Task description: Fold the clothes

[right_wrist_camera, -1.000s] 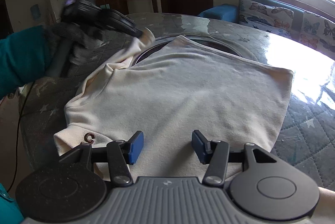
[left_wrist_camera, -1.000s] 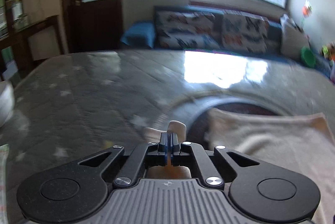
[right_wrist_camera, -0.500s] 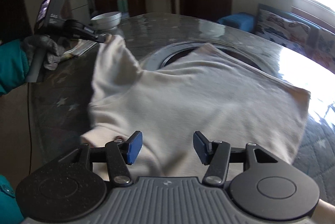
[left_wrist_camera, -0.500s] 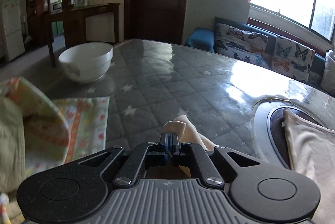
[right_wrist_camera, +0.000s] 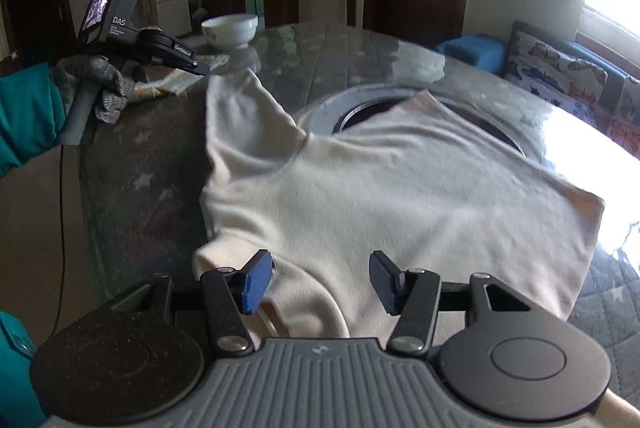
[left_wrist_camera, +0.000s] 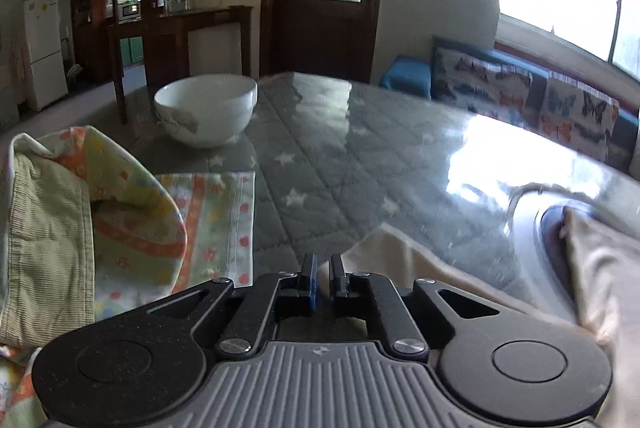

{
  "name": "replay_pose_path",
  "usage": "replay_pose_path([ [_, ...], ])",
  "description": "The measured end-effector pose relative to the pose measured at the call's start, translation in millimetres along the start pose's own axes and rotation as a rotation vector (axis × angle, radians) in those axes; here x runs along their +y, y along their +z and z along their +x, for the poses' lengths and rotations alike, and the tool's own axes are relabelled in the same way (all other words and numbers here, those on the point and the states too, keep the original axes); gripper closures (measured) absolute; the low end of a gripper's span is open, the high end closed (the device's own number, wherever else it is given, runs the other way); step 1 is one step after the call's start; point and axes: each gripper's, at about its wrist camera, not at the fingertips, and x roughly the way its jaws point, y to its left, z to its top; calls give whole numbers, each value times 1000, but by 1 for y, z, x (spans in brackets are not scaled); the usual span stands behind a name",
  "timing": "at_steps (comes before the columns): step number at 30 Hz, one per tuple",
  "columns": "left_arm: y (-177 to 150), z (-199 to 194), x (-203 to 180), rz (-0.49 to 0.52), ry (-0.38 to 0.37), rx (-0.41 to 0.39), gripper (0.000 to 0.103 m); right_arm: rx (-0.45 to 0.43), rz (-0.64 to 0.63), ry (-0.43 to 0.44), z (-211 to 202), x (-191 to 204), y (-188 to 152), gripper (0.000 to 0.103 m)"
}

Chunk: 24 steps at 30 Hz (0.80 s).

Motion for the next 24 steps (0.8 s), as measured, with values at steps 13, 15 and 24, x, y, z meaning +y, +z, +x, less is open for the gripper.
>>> replay_pose_path([
  [13,-10,31,-23,140,76,35,101,44,-34,57,13,19,-5,48],
  [15,-11,29,-19,134,102,29,103,49,-36,59,14,20,-7,48],
  [24,-12,22,-4,93,154,58,102,41,-49,61,7,22,-9,48],
])
